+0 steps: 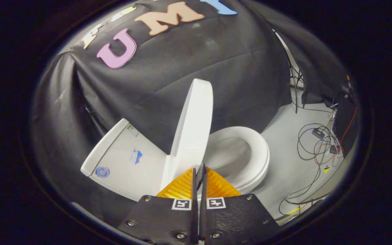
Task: Open the toilet lid.
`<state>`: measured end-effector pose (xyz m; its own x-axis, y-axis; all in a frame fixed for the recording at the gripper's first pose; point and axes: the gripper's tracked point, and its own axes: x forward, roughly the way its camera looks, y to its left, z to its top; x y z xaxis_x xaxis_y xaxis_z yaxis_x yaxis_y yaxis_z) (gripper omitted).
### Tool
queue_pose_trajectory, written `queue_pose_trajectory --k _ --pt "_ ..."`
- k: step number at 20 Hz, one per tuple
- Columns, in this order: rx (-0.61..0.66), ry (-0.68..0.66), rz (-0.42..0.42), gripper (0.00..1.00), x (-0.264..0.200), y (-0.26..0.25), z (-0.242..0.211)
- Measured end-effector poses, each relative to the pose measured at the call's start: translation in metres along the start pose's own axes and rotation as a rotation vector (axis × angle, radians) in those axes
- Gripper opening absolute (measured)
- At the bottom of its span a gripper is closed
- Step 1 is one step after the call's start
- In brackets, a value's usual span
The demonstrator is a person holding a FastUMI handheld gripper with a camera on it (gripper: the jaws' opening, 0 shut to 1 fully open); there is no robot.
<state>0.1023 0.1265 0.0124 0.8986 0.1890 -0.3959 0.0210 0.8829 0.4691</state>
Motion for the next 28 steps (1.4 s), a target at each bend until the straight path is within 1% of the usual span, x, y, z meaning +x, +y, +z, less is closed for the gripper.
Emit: queue_pose_trajectory --k 8,20,28 --pt "-0.063 -0.033 0.009 0.02 -0.005 0.02 0.003" --pt "-0.139 -0.07 -0.018 0.02 -0.008 0.037 0.007" --pt "-0.183 -0.097 -0.017 0.02 -0.011 0.053 0.009"
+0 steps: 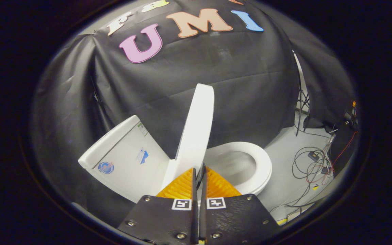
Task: Open the toilet lid.
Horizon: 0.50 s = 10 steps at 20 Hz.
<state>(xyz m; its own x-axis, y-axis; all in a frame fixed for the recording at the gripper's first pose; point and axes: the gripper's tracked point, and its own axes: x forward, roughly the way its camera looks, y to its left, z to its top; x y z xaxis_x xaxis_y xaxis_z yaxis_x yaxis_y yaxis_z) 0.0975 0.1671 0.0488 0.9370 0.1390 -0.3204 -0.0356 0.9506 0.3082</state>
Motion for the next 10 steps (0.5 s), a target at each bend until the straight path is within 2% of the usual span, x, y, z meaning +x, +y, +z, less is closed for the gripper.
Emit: queue_pose_trajectory --k 10 --pt "-0.062 -0.024 0.014 0.02 -0.003 0.025 0.007"
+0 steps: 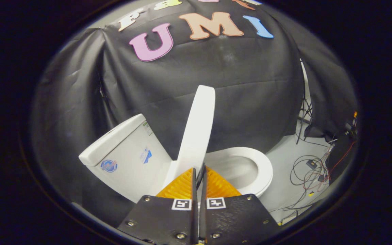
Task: Open the toilet lid.
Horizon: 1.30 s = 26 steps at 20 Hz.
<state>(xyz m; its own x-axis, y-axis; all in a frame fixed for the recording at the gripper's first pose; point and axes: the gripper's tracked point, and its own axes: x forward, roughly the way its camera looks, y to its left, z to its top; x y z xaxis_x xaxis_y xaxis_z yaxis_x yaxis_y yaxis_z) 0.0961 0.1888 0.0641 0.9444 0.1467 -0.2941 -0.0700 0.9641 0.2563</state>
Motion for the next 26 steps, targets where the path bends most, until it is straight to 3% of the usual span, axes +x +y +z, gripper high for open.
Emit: queue_pose_trajectory --k 6,26 --pt "-0.067 -0.039 0.002 0.02 -0.004 0.026 0.006" --pt "-0.066 -0.103 0.104 0.02 -0.005 0.098 0.011"
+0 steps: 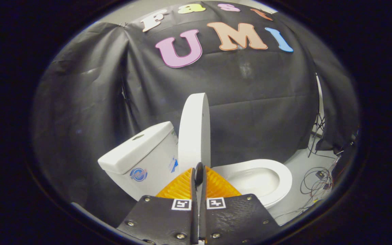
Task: Open the toilet lid.
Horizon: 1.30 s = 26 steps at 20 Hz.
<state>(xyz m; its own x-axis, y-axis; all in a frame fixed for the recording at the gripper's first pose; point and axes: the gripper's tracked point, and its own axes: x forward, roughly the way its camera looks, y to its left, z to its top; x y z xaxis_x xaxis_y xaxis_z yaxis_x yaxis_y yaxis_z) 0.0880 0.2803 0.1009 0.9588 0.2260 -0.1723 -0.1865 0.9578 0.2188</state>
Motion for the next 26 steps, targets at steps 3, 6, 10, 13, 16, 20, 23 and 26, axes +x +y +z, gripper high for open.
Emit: queue_pose_trajectory --k 3,6,10,13,16,20,23,26 --pt "-0.005 0.0 0.02 0.02 0.001 0.01 0.0" --pt "-0.032 -0.001 0.04 0.02 0.001 0.023 -0.002" --pt "-0.054 -0.008 0.056 0.02 0.007 0.04 -0.003" --pt "-0.054 -0.006 0.075 0.02 0.011 0.054 -0.002" --pt "-0.048 -0.023 0.096 0.03 0.01 0.065 -0.004" --pt "-0.038 -0.016 0.126 0.05 0.014 0.077 -0.005" --pt "-0.04 -0.02 0.149 0.07 0.014 0.082 -0.004" --pt "-0.052 -0.014 0.196 0.13 0.015 0.086 -0.01"
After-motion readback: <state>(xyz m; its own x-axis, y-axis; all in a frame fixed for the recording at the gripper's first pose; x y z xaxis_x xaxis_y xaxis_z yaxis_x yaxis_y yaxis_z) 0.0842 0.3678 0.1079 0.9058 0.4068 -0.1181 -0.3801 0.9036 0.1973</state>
